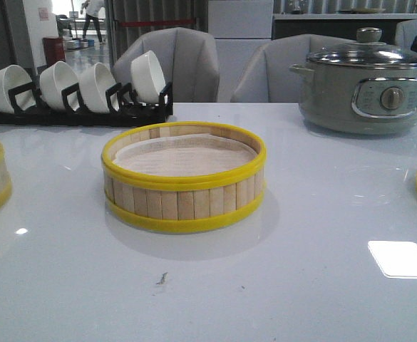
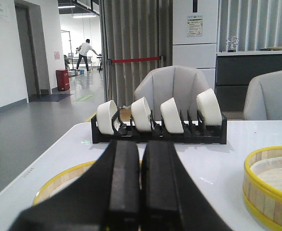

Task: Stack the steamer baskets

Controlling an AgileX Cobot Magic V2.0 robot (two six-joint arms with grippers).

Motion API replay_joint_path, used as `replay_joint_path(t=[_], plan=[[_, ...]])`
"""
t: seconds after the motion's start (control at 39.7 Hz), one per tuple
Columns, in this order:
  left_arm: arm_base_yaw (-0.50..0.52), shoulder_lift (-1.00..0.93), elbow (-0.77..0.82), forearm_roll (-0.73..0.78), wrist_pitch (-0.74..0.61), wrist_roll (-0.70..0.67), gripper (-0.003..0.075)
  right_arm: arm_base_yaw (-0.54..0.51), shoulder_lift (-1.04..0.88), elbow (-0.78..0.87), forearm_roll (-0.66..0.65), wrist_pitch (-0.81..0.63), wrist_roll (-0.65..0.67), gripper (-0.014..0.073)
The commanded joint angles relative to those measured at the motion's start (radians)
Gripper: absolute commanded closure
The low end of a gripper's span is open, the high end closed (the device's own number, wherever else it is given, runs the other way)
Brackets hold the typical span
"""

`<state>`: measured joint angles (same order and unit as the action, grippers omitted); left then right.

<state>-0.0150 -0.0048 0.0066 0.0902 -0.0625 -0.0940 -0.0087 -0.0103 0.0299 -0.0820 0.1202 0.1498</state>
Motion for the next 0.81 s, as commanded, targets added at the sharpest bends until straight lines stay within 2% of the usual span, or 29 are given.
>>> replay_joint_path(t=[0.0,0.3,0.4,0.58,0.78], plan=[[0.001,-0.013,0.002,-0.003,-0.08,-0.003,0.0637,-0.006,-0.021,-0.015,0.001,-0.086,-0.001,0.0566],[-0.001,-0.002,-0.01,-0.001,-0.078,0.001,0.0637,-0.006,-0.021,-0.015,0.001,-0.086,-0.001,0.0566],[-0.003,0.066,-0.077,-0.002,-0.063,0.001,0.0637,-0.006,-0.021,-0.015,0.001,-0.086,-0.001,0.0566],[-0.003,0.328,-0.382,-0.003,0.082,0.001,0.0637,-0.006,-0.021,-0.015,0.001,-0.086,-0.001,0.0566],[-0.035,0.681,-0.879,0.042,0.415,0.003,0.0637,-0.006,-0.021,-0.015,0.001,-0.086,-0.001,0.0566]])
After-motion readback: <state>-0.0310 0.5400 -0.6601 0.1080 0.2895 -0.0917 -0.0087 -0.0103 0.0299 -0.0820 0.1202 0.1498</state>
